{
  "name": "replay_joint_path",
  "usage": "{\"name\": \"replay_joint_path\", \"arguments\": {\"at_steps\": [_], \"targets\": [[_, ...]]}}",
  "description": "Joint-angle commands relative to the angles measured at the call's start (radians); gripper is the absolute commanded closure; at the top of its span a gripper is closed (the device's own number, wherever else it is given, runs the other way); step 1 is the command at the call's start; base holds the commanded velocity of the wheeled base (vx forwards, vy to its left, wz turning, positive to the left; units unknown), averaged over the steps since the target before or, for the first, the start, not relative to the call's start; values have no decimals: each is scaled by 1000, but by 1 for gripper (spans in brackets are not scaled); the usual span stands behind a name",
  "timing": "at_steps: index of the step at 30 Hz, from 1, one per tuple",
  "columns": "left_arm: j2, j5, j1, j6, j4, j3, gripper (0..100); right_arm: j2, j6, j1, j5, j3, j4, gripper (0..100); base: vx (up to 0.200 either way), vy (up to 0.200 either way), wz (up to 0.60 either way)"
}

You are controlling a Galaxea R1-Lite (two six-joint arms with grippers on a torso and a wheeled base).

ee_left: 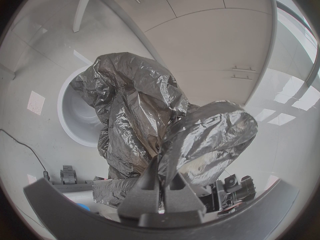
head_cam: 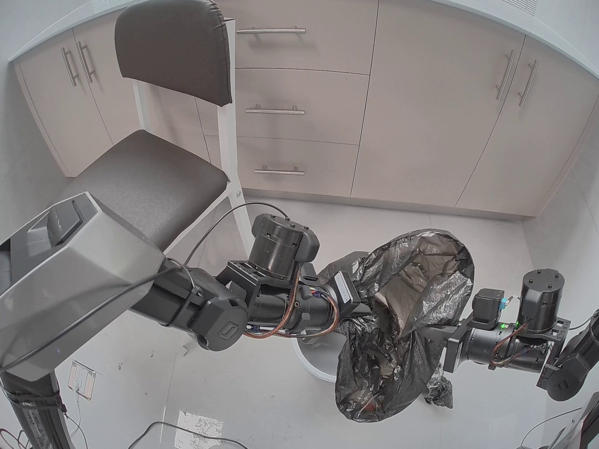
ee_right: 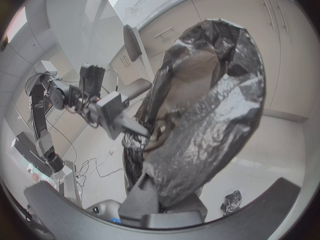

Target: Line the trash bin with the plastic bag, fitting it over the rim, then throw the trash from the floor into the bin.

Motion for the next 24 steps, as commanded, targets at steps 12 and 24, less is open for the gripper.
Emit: {"name": "replay_joint_path", "arguments": {"at_steps": [12, 24], "targets": [[51, 0, 69, 2, -2, -7, 100, 321, 48, 17, 9, 94, -346, 100, 0, 0, 0], [50, 6, 132, 2, -39, 2, 100, 370, 126, 47, 13, 17, -346, 100, 0, 0, 0]]}}
